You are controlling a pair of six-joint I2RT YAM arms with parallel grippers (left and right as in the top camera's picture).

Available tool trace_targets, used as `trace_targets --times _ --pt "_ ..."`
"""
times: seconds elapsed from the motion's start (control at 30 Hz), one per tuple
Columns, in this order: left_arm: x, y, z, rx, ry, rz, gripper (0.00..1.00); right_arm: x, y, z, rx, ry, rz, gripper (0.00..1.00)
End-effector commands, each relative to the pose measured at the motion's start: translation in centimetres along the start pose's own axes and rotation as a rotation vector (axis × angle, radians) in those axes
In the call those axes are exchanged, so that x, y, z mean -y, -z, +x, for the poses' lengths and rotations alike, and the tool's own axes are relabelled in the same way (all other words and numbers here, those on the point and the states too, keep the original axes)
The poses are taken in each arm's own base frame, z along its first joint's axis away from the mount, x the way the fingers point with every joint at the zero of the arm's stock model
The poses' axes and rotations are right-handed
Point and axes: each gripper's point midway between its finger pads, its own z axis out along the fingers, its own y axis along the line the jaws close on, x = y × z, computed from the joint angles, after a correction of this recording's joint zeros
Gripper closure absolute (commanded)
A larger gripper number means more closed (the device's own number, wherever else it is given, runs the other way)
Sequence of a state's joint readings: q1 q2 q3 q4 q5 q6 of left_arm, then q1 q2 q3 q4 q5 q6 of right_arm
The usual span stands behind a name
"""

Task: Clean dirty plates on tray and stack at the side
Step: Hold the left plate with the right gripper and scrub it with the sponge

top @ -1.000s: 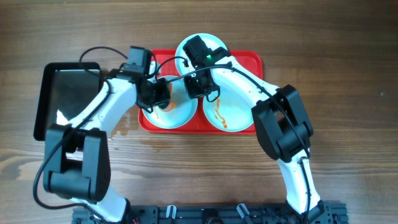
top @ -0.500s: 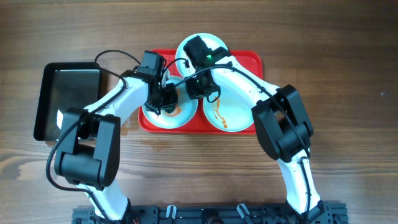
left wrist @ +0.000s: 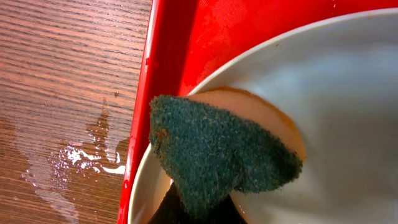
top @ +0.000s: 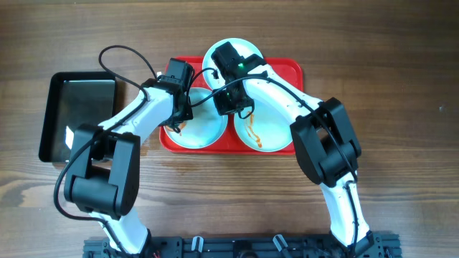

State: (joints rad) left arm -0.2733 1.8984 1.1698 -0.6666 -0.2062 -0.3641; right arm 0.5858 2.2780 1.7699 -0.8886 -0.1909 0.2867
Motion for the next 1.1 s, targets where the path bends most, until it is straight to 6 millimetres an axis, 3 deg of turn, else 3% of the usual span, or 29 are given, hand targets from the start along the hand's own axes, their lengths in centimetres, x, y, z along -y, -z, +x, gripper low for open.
trace_targets --times 0.0,0.13,0.5,0.63,0.73,0.87,1.07 --pt "2.9 1.3 0.9 -0.047 -0.001 0.185 0.96 0.6 -1.0 0.7 -0.035 -0.011 0.021 0.96" --pt "7.2 2.9 1.2 -0.088 -0.008 0.438 0.96 0.6 -1.0 0.8 -0.039 -0.014 0.022 0.96" --pt "8.7 0.8 -0.8 -0.031 0.042 0.470 0.96 0.0 -1.0 1.2 -0.062 -0.040 -0.014 0.96" --pt "6.6 -1.2 -0.8 -0.024 0.058 0.343 0.96 0.1 -1.0 1.5 -0.071 -0.043 -0.010 0.96" --pt "3.7 -2.2 -0.5 -0.028 0.074 0.204 0.96 0.1 -1.0 1.5 -0.072 -0.046 -0.011 0.96" --pt "0.2 -2.7 0.6 -0.075 0.097 0.074 0.96 0.1 -1.0 1.5 -0.071 -0.054 -0.010 0.96" --pt "-2.2 -2.5 3.3 -0.202 0.172 0.010 0.96 0.3 -1.0 1.4 -0.067 -0.072 0.002 0.96"
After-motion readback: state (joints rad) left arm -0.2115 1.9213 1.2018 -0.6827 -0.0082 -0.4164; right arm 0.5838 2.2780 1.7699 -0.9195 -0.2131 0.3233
